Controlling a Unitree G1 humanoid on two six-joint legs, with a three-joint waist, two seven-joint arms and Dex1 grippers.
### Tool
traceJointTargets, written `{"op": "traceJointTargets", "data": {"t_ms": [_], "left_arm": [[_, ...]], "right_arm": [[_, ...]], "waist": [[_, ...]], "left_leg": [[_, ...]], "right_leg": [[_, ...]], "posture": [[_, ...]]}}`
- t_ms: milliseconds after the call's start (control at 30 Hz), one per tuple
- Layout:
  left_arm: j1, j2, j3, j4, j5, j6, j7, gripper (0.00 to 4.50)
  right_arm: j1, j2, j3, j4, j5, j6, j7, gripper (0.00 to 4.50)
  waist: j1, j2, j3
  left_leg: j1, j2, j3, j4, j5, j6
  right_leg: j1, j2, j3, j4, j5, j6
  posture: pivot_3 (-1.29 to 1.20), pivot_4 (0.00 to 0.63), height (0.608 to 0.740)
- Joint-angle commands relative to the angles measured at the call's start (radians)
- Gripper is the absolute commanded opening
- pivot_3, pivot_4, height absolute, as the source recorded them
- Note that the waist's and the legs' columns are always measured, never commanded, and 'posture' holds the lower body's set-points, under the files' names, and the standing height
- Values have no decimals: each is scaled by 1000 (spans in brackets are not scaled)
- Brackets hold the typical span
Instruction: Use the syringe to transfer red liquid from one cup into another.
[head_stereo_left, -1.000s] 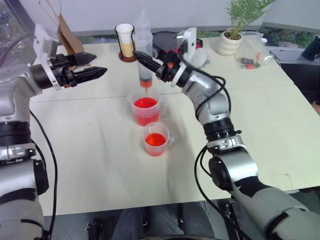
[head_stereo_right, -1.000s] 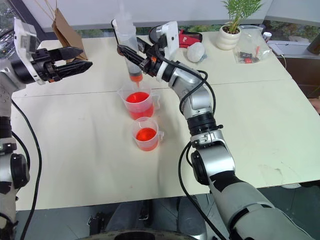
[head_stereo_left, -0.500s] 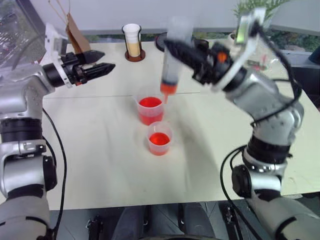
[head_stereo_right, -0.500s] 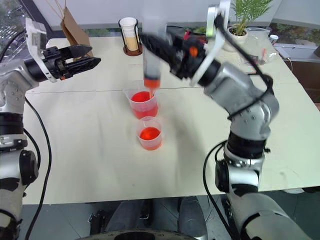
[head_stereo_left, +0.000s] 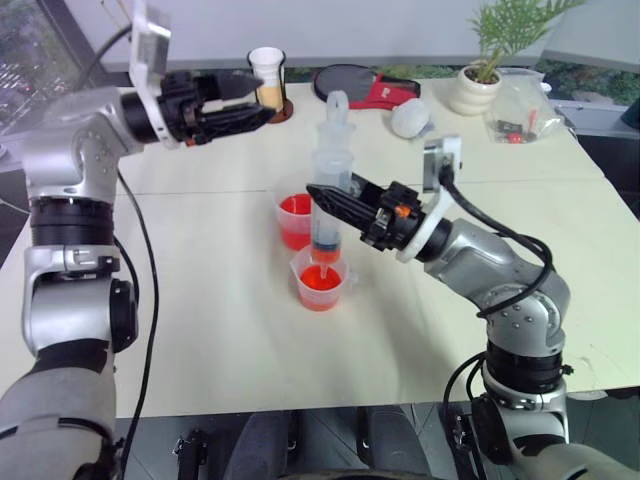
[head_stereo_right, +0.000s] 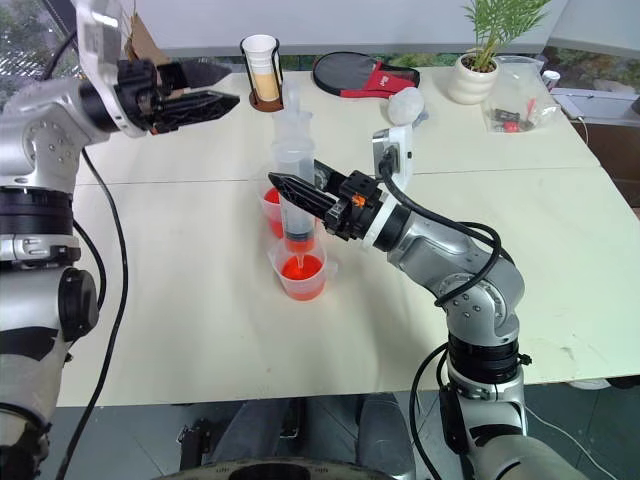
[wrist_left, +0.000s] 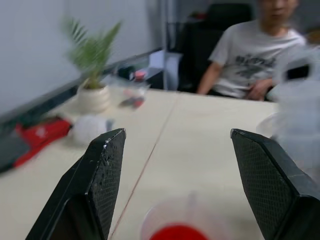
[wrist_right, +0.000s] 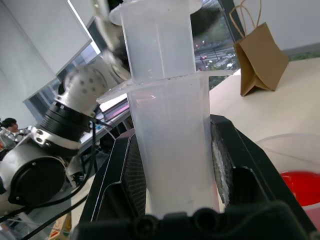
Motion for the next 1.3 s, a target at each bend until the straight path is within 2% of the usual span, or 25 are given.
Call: {"op": "traceJointTargets", "data": {"t_ms": [33, 400, 633, 700, 767, 900, 1133, 1300], "left_arm": [[-17, -1, -3, -73, -19, 1, -7, 3435], [-41, -84, -21, -136, -41, 13, 2, 3435], [-53, -133, -49, -100, -21, -28, 0, 3435], [-55, -143, -55, -87, -13, -50, -2, 2908], [-60, -148, -53, -75, -13, -59, -5, 2160], [-65, -148, -55, -75, -26, -51, -24, 147], [-26, -129, -77, -154, -52, 30, -59, 45], [25, -154, -84, -199, -58, 52, -25, 45]], "right_arm": [[-35, -8, 8, -8, -22, -46, 7, 1412], [-39, -5, 30, 32, -47, -82, 24, 1412], [-6, 7, 54, -3, -45, -81, 11, 1412], [5, 9, 61, -14, -45, -82, 7, 1412], [12, 10, 64, -21, -45, -83, 3, 1412], [22, 12, 66, -29, -41, -81, -8, 1412], [28, 14, 58, -41, -45, -88, -26, 1412], [-6, -14, 46, -32, -76, -107, -16, 1412]], "waist": [[-1, 0, 0], [0, 0, 0], [1, 0, 0], [1, 0, 0], [2, 0, 0], [1, 0, 0], [1, 0, 0], [2, 0, 0]], "left_leg": [[0, 0, 0, 0, 0, 0], [0, 0, 0, 0, 0, 0], [0, 0, 0, 0, 0, 0], [0, 0, 0, 0, 0, 0], [0, 0, 0, 0, 0, 0], [0, 0, 0, 0, 0, 0], [0, 1, 0, 0, 0, 0], [0, 1, 0, 0, 0, 0]], "right_leg": [[0, 0, 0, 0, 0, 0], [0, 1, 0, 0, 0, 0], [0, 1, 0, -1, 0, 0], [0, 1, 0, -1, 0, 0], [0, 1, 0, -1, 0, 0], [1, 1, 0, -1, 0, 0], [0, 1, 0, -1, 0, 0], [1, 1, 0, -1, 0, 0]], "posture": [[0, 150, 740], [0, 150, 740], [0, 150, 740], [0, 150, 740], [0, 150, 740], [0, 150, 740], [0, 150, 740], [0, 150, 740]]}}
